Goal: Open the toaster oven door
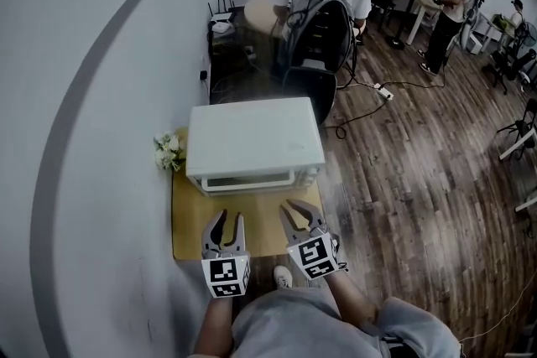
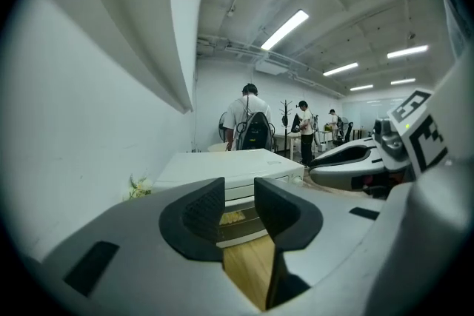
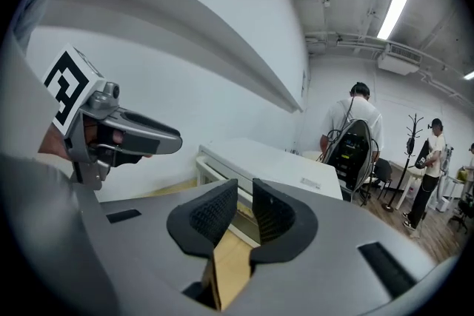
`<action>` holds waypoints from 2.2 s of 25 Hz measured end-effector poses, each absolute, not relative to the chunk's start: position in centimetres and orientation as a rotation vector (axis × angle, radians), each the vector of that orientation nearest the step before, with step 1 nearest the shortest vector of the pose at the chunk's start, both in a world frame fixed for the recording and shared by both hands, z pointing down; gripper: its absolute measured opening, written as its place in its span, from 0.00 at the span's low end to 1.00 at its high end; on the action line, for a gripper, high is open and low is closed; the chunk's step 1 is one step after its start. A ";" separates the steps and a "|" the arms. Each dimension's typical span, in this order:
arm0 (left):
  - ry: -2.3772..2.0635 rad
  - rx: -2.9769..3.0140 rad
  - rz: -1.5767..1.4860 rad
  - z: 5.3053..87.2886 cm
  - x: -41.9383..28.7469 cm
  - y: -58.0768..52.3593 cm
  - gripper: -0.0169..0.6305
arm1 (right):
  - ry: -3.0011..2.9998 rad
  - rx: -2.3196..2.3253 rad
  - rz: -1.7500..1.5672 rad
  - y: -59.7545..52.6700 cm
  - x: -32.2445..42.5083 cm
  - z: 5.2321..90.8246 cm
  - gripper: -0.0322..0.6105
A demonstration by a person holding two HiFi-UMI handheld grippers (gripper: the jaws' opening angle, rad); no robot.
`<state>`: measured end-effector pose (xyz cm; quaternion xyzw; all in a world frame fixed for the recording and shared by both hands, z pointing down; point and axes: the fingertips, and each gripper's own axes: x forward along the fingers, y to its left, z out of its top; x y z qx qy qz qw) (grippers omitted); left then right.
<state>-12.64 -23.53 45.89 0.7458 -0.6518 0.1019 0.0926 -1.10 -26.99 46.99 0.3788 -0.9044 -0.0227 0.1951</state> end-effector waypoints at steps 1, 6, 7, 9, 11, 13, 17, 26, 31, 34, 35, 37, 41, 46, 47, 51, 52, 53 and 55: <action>-1.925 2.224 0.338 46.5 -12.4 -24.2 0.18 | -2.521 1.034 -0.062 -27.5 -1.1 47.7 0.12; -1.798 2.317 0.607 48.1 -12.1 -27.8 0.21 | -2.398 0.888 -0.090 -30.7 -2.4 50.1 0.14; -1.770 2.338 0.692 48.5 -12.1 -28.4 0.21 | -2.370 0.851 -0.102 -31.1 -2.7 50.5 0.15; -1.713 2.348 0.833 49.7 -12.3 -29.4 0.23 | -2.317 0.766 -0.120 -31.6 -3.3 51.7 0.16; -1.652 2.341 0.914 50.8 -12.4 -30.2 0.26 | -2.280 0.709 -0.125 -32.1 -3.8 52.7 0.16; -1.604 2.348 0.997 51.6 -12.3 -30.9 0.27 | -2.260 0.683 -0.129 -32.8 -4.1 53.2 0.16; -1.501 2.380 1.200 52.7 -11.8 -31.9 0.27 | -2.203 0.612 -0.167 -34.1 -4.6 53.7 0.18; -1.331 2.384 1.595 54.7 -11.4 -33.3 0.27 | -2.048 0.437 -0.237 -34.7 -4.8 55.7 0.20; -1.274 2.375 1.680 55.1 -11.3 -33.7 0.27 | -1.993 0.391 -0.271 -34.9 -4.6 56.3 0.20; -1.259 2.373 1.687 55.3 -11.3 -33.7 0.27 | -1.995 0.396 -0.272 -34.9 -4.7 56.1 0.20; -1.254 2.372 1.690 55.4 -11.3 -33.7 0.27 | -1.996 0.399 -0.272 -34.9 -4.7 56.1 0.20; -1.250 2.367 1.701 55.7 -11.4 -33.7 0.26 | -1.997 0.404 -0.271 -35.0 -4.7 56.0 0.20; -1.285 2.357 1.698 55.8 -11.4 -33.7 0.20 | -2.001 0.407 -0.261 -34.9 -4.7 56.1 0.20; -1.295 2.353 1.673 55.7 -11.7 -33.8 0.23 | -1.999 0.409 -0.270 -34.8 -4.8 56.1 0.20; -1.290 2.351 1.670 55.8 -11.8 -33.9 0.24 | -1.998 0.408 -0.272 -34.8 -4.8 56.1 0.20; -1.241 2.339 1.678 56.5 -11.8 -33.6 0.24 | -2.002 0.407 -0.271 -34.4 -4.8 56.1 0.20; -1.243 2.338 1.678 56.5 -11.8 -33.5 0.24 | -2.004 0.411 -0.270 -34.4 -4.8 56.1 0.20; -1.250 2.338 1.674 56.5 -11.8 -33.4 0.24 | -2.006 0.415 -0.269 -34.3 -4.7 56.1 0.20; -1.275 2.341 1.658 56.4 -11.7 -33.3 0.23 | -2.008 0.425 -0.269 -34.3 -4.6 56.1 0.19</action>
